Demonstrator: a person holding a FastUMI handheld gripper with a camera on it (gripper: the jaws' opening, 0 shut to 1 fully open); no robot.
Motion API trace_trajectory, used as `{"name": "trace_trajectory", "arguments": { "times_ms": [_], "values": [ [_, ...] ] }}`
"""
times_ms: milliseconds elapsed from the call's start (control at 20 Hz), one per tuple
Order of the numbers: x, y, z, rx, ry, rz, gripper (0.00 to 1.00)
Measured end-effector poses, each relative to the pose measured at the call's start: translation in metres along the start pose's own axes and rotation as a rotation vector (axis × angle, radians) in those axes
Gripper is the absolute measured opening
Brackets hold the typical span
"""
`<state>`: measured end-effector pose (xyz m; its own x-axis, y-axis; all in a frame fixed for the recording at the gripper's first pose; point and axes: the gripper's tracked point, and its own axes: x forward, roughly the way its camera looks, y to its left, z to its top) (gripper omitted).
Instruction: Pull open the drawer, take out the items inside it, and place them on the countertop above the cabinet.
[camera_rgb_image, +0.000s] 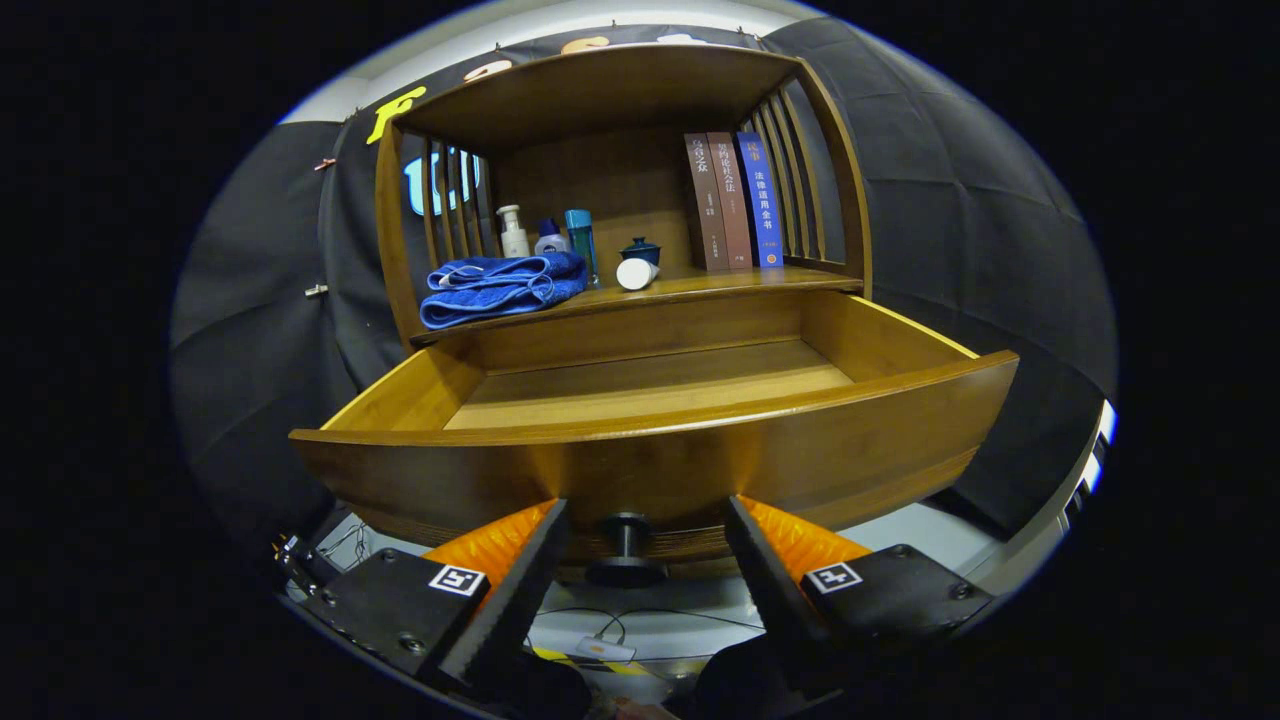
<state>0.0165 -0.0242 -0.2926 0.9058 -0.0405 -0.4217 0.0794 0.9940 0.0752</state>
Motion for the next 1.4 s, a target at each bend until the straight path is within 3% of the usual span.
{"name": "trace_trajectory", "arguments": {
  "times_ms": [850,1400],
  "values": [
    [0.148,0.009,0.061,0.035,-0.074,0.006,1.00],
    [0.174,0.009,0.068,0.020,-0.102,-0.014,1.00]
  ]
}}
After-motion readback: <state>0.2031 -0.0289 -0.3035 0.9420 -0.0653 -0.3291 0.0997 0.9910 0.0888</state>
